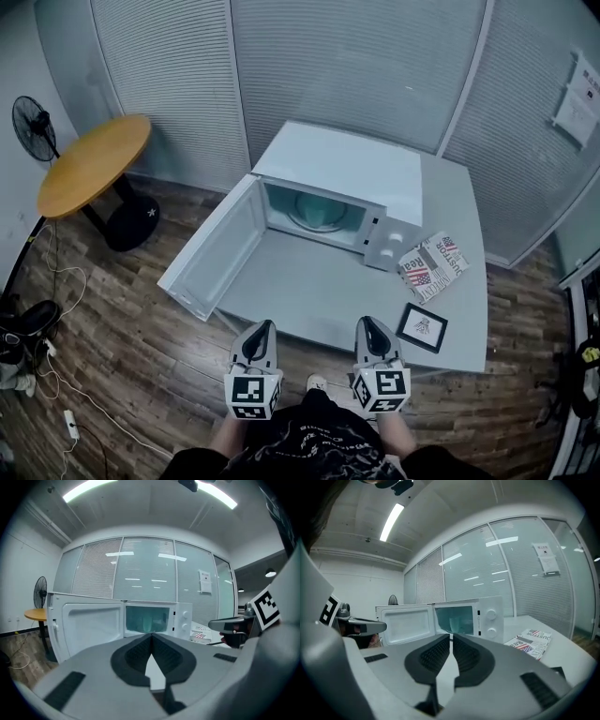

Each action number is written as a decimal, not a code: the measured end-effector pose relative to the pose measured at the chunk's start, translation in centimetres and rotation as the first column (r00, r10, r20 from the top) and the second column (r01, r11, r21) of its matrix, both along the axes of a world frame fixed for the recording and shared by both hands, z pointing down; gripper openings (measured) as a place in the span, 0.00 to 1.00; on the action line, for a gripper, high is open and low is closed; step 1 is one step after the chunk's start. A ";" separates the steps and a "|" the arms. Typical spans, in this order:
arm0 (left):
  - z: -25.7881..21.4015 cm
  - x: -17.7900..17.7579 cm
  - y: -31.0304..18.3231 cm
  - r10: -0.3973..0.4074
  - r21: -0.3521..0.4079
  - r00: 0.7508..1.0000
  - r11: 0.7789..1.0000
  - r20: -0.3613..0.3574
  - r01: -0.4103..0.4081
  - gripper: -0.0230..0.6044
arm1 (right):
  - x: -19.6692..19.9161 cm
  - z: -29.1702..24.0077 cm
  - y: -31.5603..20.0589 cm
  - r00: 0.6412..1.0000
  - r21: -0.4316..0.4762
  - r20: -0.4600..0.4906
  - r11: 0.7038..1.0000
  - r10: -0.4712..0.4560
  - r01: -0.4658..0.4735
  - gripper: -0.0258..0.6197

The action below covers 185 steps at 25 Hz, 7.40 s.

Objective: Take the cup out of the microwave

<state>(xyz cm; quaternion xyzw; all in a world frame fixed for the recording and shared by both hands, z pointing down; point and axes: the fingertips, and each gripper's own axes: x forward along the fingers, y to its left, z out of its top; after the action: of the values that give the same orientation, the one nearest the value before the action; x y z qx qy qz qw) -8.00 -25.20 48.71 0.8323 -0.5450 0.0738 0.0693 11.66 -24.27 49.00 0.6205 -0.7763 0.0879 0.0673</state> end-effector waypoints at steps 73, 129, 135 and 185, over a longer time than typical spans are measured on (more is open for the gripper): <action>3.6 0.0 -19.8 0.066 -0.095 0.997 0.994 0.039 -0.062 0.05 | -5.3 4.3 -29.3 0.996 -0.129 -0.014 0.988 -0.091 0.089 0.66; 5.6 -0.6 -21.1 0.131 -0.170 0.991 0.977 0.020 -0.126 0.05 | -7.3 5.7 -36.4 0.986 -0.127 -0.093 0.984 -0.136 0.124 0.64; 5.1 -0.5 -20.6 0.116 -0.148 0.993 0.983 0.016 -0.112 0.05 | -7.0 4.6 -35.3 0.982 -0.111 -0.128 0.986 -0.137 0.123 0.64; 2.6 1.3 -13.4 0.009 -0.066 1.000 0.998 -0.016 -0.010 0.05 | -2.5 2.8 -19.0 0.984 -0.119 -0.108 0.985 -0.141 0.128 0.64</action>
<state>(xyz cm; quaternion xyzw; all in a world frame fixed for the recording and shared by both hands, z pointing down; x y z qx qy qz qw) -6.65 -38.57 51.29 0.8327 -0.5378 0.0855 0.1007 9.12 -43.31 51.84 0.5658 -0.8052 0.0900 0.1528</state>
